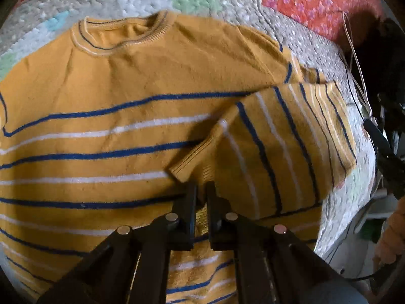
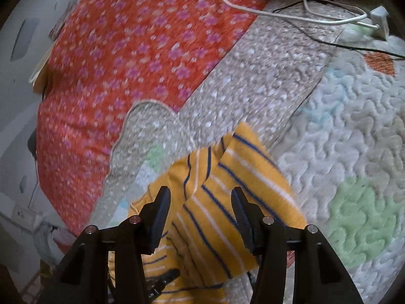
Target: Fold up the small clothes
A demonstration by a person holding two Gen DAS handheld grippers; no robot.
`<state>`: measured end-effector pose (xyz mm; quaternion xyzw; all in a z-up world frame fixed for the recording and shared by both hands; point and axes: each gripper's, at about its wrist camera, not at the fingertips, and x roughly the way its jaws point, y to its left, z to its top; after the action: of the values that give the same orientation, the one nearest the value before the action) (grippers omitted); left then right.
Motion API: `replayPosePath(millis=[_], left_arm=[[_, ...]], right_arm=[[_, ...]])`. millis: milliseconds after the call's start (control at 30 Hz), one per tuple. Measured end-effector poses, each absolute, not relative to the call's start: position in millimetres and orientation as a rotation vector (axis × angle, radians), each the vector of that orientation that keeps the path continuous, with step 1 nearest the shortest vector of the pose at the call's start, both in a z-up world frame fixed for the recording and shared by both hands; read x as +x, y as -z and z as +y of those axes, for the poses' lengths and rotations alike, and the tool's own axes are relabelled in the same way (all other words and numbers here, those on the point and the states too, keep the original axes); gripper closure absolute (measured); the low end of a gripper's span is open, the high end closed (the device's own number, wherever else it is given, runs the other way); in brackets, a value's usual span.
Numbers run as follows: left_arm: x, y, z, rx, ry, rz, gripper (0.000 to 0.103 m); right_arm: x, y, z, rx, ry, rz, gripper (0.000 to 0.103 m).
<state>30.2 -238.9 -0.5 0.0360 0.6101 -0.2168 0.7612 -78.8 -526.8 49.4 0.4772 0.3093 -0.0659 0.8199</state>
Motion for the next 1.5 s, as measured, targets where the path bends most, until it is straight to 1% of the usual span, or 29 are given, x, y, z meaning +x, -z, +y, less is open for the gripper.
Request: replayPosePath(millis=[167,333,433,533,667,833,933,967,1000,1033,1167,1300,1333,1367,1400,1433,1467,1500], left_arm=[[41,-27,-201,-0.036,0.463,1.282,0.097],[63,-68,-126,-0.156,0.374,1.181,0.097],[77,-79,-73,-0.157,0.259,1.118,0.097],[92,-65,-13,-0.221,0.132,1.135,0.097],[107,-39,37,-0.319,0.051,1.165,0.097],[118,-18,52,-0.342,0.053,1.164,0.096],[129,-15,52,-0.326,0.060,1.155,0.096],[130,-15,51,-0.317,0.059,1.154,0.096],[134,-14,49,-0.301,0.056,1.153,0.096],[137,-13,47,-0.283,0.052,1.149,0.096],[147,-7,40,-0.239,0.044,1.147,0.096],[157,-3,24,-0.156,0.026,1.128,0.096],[158,-2,20,-0.126,0.016,1.118,0.096],[159,-1,16,-0.111,0.012,1.111,0.095],[158,-2,14,-0.097,0.002,1.102,0.095],[156,-3,13,-0.088,-0.008,1.096,0.093],[155,-5,12,-0.088,-0.009,1.094,0.093],[152,-9,12,-0.094,-0.006,1.090,0.093]], right_arm=[[-86,-55,-532,0.980,0.185,0.643,0.048],[-82,-55,-524,0.981,0.195,0.641,0.047],[-67,-55,-504,0.928,0.166,0.680,0.047],[-46,-50,-478,0.877,0.148,0.731,0.047],[-24,-39,-452,0.825,0.157,0.786,0.047],[5,-22,-421,0.717,0.200,0.863,0.047],[17,-11,-411,0.703,0.199,0.884,0.047],[21,-8,-408,0.703,0.179,0.897,0.057],[24,-9,-406,0.693,0.171,0.902,0.076],[26,-13,-405,0.679,0.177,0.896,0.092],[27,-25,-408,0.603,0.257,0.850,0.094],[34,-11,-414,0.609,0.316,0.897,0.094],[34,-7,-415,0.612,0.330,0.906,0.093],[33,-6,-417,0.620,0.333,0.902,0.087],[32,-7,-419,0.628,0.335,0.901,0.084],[29,-9,-423,0.643,0.337,0.898,0.074],[27,-11,-426,0.654,0.341,0.891,0.061],[21,-15,-431,0.672,0.348,0.871,0.057]])
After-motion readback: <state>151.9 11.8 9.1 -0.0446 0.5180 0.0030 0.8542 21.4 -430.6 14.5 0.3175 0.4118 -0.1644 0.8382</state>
